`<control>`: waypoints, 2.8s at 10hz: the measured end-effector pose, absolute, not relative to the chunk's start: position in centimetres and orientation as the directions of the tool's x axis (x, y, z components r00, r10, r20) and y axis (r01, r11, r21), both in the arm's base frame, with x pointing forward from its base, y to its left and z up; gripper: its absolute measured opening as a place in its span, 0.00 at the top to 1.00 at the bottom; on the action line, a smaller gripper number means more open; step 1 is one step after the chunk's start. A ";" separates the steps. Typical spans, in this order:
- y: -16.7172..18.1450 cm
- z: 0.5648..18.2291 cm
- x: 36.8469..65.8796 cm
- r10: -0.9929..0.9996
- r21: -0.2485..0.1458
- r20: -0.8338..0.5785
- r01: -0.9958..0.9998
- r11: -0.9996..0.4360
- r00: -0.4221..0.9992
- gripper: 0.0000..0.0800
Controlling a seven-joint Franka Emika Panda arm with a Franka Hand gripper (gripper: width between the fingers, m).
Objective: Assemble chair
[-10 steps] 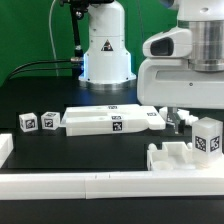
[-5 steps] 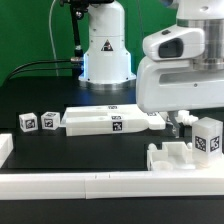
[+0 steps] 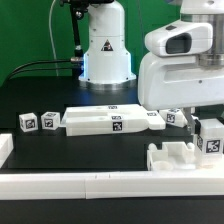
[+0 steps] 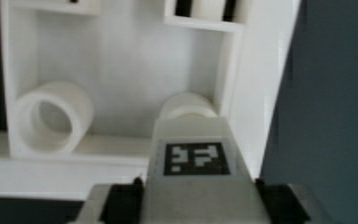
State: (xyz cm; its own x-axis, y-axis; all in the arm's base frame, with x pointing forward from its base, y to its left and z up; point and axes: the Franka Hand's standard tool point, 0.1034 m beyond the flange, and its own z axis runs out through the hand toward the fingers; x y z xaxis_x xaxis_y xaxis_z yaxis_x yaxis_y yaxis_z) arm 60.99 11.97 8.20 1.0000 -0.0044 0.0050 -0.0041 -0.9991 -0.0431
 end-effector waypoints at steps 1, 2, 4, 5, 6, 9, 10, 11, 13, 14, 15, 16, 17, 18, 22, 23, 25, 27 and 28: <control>12.0 8.2 61.0 -0.056 -0.044 0.003 -0.056 -0.997 0.998 0.64; 12.2 8.2 61.0 -0.205 -0.042 0.001 -0.205 -0.978 0.979 0.64; 12.8 8.2 60.8 -0.573 -0.020 0.007 -0.573 -0.820 0.820 0.64; 12.9 8.2 60.9 -0.719 -0.023 0.003 -0.719 -0.695 0.695 0.64; 12.9 8.1 61.1 -0.855 -0.036 -0.009 -0.855 -0.518 0.518 0.64; 12.8 8.0 61.1 -0.908 -0.042 -0.027 -0.908 -0.418 0.419 0.61; 12.8 8.0 61.0 -0.876 -0.043 -0.023 -0.876 -0.480 0.481 0.61; 12.9 8.0 61.0 -0.833 -0.045 -0.019 -0.832 -0.552 0.554 0.38; 12.4 8.0 61.2 -0.576 -0.046 0.011 -0.575 -0.817 0.818 0.22; 12.1 8.0 61.3 -0.424 -0.044 0.019 -0.423 -0.905 0.905 0.20; 12.0 8.0 61.3 -0.360 -0.041 0.023 -0.359 -0.932 0.933 0.20; 12.0 8.0 61.3 -0.297 -0.039 0.026 -0.296 -0.954 0.954 0.19; 11.9 8.0 61.3 -0.265 -0.038 0.027 -0.264 -0.964 0.964 0.19; 12.0 8.0 61.3 -0.152 -0.031 0.033 -0.151 -0.988 0.988 0.19; 13.0 7.8 61.4 0.132 -0.005 0.060 0.132 -0.991 0.989 0.30; 13.0 7.8 61.3 0.056 -0.009 0.060 0.057 -0.998 0.997 0.55; 12.7 7.8 61.5 -0.159 -0.018 0.062 -0.158 -0.987 0.985 0.64; 12.7 7.8 61.5 -0.392 -0.023 0.066 -0.391 -0.920 0.918 0.64; 12.6 7.8 61.5 -0.514 -0.030 0.064 -0.513 -0.858 0.856 0.64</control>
Offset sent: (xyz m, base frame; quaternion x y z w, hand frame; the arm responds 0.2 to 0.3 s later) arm -0.0084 0.0037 0.0025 -0.0731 0.0340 0.4564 0.8861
